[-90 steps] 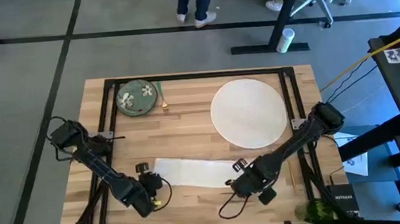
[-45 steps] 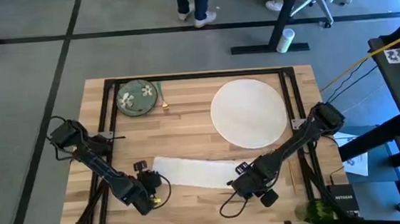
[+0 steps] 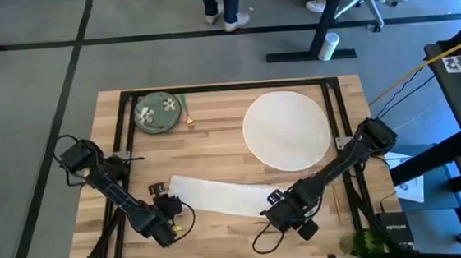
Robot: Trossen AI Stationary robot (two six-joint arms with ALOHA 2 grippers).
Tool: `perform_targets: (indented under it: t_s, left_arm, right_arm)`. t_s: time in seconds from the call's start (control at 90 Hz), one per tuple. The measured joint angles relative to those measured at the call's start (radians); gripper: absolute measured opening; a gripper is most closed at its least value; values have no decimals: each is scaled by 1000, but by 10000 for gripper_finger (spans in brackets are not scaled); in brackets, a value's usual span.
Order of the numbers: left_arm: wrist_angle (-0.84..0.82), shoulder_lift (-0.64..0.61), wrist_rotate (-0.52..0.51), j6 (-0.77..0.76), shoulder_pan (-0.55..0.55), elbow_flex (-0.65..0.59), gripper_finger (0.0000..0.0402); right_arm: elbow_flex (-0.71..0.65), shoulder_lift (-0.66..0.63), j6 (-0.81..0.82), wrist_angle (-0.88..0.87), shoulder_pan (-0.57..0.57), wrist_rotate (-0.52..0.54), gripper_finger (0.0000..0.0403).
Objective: Set table place
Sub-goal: Fold the white table napkin
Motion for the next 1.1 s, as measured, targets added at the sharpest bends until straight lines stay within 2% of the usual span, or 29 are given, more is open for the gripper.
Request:
perform_targets:
  t_s: [0.078,0.156,0.344,0.5,0.756,0.889,1.022,1.1]
  left_arm:
    - [-2,-4,-14,41,0,38,17]
    - [7,-6,-23,71,1,67,9]
    - [37,-8,-25,100,0,86,36]
    - [50,-8,20,76,0,87,64]
    - [81,-10,17,129,31,89,114]
    - [59,-10,6,134,84,89,106]
    - [40,-11,3,171,133,78,69]
    - [43,-11,4,191,153,64,42]
  right_arm:
    - [0,0,-4,0,0,6,113]
    - [0,0,-13,0,0,17,113]
    - [0,0,-16,-1,0,37,113]
    - [0,0,-16,-1,0,41,113]
    - [0,0,-42,-25,0,144,110]
    - [6,0,-46,-130,0,198,79]
    - [6,0,-47,-223,0,257,17]
    - [6,0,-46,-226,0,279,8]
